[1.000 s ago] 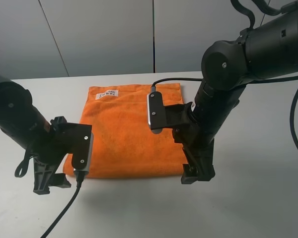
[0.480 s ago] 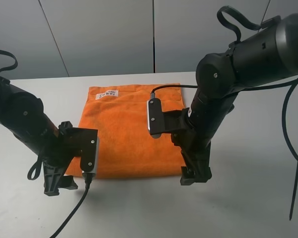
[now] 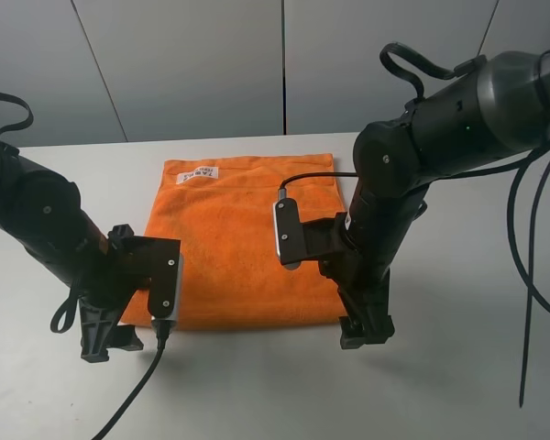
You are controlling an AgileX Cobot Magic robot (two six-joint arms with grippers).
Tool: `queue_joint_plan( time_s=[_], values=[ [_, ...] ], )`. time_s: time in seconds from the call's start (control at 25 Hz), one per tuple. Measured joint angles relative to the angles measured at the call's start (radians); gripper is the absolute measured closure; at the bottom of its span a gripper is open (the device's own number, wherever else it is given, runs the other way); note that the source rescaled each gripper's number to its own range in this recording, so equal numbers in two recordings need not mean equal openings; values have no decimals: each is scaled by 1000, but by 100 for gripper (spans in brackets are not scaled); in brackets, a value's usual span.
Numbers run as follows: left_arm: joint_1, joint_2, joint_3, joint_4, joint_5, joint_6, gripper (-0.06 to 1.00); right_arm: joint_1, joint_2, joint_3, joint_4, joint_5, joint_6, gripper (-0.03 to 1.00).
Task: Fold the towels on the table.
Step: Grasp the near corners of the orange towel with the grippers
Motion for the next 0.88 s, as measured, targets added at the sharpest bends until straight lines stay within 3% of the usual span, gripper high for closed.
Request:
queue_joint_plan(
  time_s=[0.4,0.88],
  values=[
    [0,0,32,46,-43,0,-6,0,21,2,-51,-26,2,-3],
    [0,0,33,46,-52,-2,-6,0,46,2,-122,-77,4,-3]
  ],
)
